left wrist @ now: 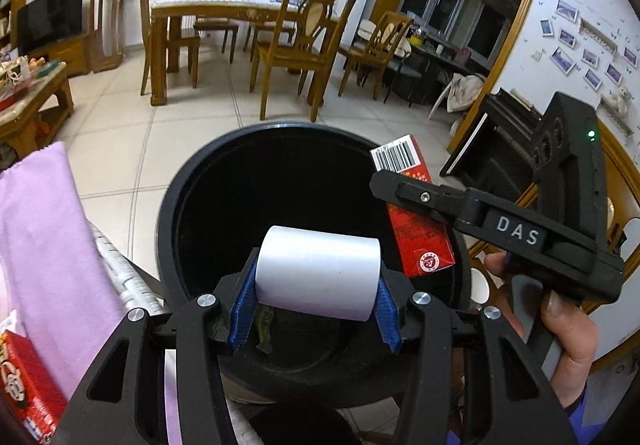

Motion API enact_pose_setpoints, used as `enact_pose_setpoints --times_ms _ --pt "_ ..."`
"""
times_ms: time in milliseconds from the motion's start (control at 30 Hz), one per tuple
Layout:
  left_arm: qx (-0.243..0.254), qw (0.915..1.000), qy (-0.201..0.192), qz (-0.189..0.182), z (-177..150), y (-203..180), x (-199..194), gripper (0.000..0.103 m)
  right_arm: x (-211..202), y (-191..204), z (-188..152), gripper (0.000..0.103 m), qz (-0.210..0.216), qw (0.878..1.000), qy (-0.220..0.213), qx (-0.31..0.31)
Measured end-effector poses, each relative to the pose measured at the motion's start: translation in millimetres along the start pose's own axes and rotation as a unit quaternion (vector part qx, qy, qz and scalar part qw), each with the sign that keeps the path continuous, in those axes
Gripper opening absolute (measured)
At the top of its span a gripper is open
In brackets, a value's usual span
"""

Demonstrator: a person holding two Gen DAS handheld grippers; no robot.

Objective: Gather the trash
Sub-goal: 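Carry the roll and carton over the black bin and open both tools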

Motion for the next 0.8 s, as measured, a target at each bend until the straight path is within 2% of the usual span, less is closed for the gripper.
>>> enact_pose_setpoints --times_ms 433,500,533,567,633,800 --pt "0.006 0.9997 0.023 0.008 -6 -5 12 0.051 24 10 -6 0.053 -0.007 1.000 0.015 0.014" --pt "0.006 0.9997 0.023 0.009 -7 -5 11 0.051 24 11 -7 0.056 -0.009 1.000 0.015 0.014" --pt "0.006 0.9997 0.023 0.008 -7 -5 10 0.052 24 12 -7 0.060 -0.010 1.000 0.015 0.013" --pt "0.005 0.9997 0.023 0.008 -7 -6 11 0.058 21 14 -8 0.062 -0.010 1.000 0.015 0.013" --pt "0.005 0.9998 0.017 0.013 -4 -11 11 0.067 21 15 -9 0.062 -0.013 1.000 0.013 0.011" --pt "0.005 0.9999 0.008 0.012 -9 -14 -1 0.068 18 24 -9 0.062 -0.017 1.000 0.010 0.002"
Point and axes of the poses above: each gripper's, at about its wrist camera, not at the fingertips, and x roughly the way its jaws point, y to its left, z to its top, the point moved 4 cm from there along x, roughly the way its jaws point, and after that the axes turned 9 degrees about x, right-handed, at the moved point
